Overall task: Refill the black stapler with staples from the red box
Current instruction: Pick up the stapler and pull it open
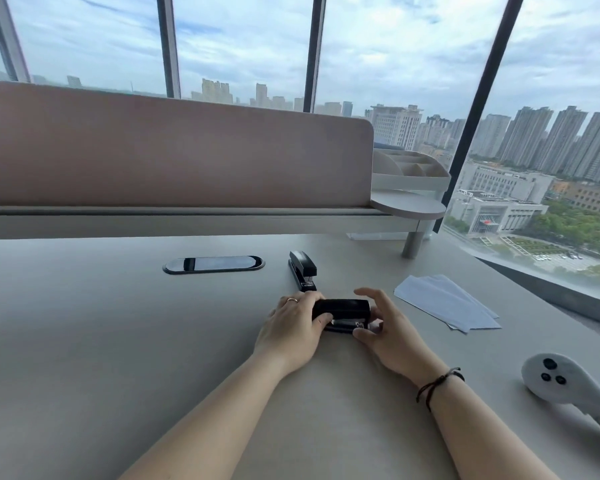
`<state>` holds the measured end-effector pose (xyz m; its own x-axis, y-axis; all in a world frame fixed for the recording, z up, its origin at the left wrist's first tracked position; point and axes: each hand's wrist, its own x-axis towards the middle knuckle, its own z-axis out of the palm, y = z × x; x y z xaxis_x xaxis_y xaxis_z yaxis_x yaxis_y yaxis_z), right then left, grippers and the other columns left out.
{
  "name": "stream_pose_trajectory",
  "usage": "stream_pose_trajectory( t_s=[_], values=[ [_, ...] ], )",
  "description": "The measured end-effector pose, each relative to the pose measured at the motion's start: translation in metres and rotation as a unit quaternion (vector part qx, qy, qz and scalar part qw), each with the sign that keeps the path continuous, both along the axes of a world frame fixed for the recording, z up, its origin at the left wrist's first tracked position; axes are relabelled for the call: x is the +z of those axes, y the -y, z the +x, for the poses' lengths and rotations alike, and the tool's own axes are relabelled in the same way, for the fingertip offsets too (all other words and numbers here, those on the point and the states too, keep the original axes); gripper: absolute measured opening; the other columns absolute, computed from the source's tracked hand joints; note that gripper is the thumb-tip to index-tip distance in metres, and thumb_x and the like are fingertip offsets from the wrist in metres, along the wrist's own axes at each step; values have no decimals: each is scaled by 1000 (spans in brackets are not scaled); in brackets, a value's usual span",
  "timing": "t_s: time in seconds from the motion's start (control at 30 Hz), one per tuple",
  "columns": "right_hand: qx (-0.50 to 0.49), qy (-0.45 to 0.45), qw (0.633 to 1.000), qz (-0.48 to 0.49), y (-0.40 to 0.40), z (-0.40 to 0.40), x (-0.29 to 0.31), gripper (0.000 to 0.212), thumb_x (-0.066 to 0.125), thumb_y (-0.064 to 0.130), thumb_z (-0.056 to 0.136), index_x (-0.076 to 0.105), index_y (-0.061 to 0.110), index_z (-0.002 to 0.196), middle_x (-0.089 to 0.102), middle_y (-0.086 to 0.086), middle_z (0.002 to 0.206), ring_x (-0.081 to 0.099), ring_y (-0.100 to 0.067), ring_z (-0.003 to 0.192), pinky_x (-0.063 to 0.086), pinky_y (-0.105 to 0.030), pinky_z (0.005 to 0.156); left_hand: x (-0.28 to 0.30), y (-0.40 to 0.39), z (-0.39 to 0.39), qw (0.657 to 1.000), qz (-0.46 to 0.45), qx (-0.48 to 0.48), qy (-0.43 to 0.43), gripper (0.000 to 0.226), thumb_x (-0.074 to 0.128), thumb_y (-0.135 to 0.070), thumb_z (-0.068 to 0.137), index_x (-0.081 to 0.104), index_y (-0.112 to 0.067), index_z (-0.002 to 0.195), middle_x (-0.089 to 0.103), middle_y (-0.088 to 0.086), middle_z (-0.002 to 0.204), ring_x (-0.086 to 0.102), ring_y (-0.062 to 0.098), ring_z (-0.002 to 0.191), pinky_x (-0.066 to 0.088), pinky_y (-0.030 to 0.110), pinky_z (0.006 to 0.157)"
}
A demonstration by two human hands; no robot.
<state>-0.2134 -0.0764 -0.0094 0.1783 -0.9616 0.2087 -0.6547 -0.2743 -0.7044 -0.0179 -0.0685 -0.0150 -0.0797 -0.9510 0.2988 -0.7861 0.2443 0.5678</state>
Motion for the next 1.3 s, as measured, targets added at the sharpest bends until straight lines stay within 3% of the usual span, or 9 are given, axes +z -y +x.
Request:
stream_pose_trajectory(
  t_s=[0.23,0.37,0.47,0.53,0.6,0.67,0.83,1.03,1.3],
  values=[
    [31,-13,999,14,-37,14,6,63,69,9,88,43,39,136,66,7,93,50,1,54,46,-26,71,2,-36,21,998,21,-32,-52,25,56,-35,97,55,-18,115,62,3,116,54,22,110,43,31,88],
    [67,-24,997,5,-80,37,4,66,71,14,85,40,51,131,71,12,103,58,-1,74,49,-33,87,7,-88,55,997,33,-52,-51,21,56,-32,97,56,-17,111,63,0,110,54,17,98,39,27,80],
    [97,-17,995,6,-115,60,3,67,74,20,82,42,49,132,72,12,108,66,-20,92,52,-40,92,14,-135,83,997,25,-57,-42,19,55,-29,99,55,-16,113,58,-7,102,50,12,94,36,23,79],
    [114,-13,993,13,-139,75,4,66,76,22,81,44,47,134,72,15,103,65,-19,87,54,-37,87,18,-168,101,998,21,-52,-36,19,55,-30,99,54,-17,114,57,-9,101,49,10,92,36,19,75],
    [137,-9,990,22,-164,89,6,63,77,21,82,47,43,133,71,17,95,61,-2,73,51,-18,75,20,-201,119,998,28,-50,-29,18,54,-32,99,53,-21,113,59,-9,102,51,8,93,36,11,73],
    [162,-23,986,32,-188,102,8,59,77,21,82,49,45,129,69,21,94,62,11,78,46,-7,71,20,-234,135,998,42,-46,-15,17,52,-36,100,51,-25,112,59,-10,105,51,6,96,37,9,75],
    [188,-85,978,23,-224,125,5,10,74,34,80,67,34,87,66,3,87,57,-11,90,50,-30,79,23,-293,160,998,43,-32,22,17,51,-38,100,49,-27,112,55,-15,105,50,3,95,37,13,78],
    [230,-105,968,6,-251,137,0,45,60,58,70,70,20,92,62,17,98,49,-6,103,48,-28,89,24,-334,173,998,54,-10,21,14,50,-41,99,48,-33,110,55,-19,101,47,-7,94,38,10,75],
    [244,-101,964,5,-261,137,2,32,65,49,77,71,24,95,59,16,98,48,-7,103,45,-26,89,32,-334,157,999,21,-17,32,16,59,-45,92,57,-36,104,62,-17,97,53,-1,84,41,13,70]
  ],
)
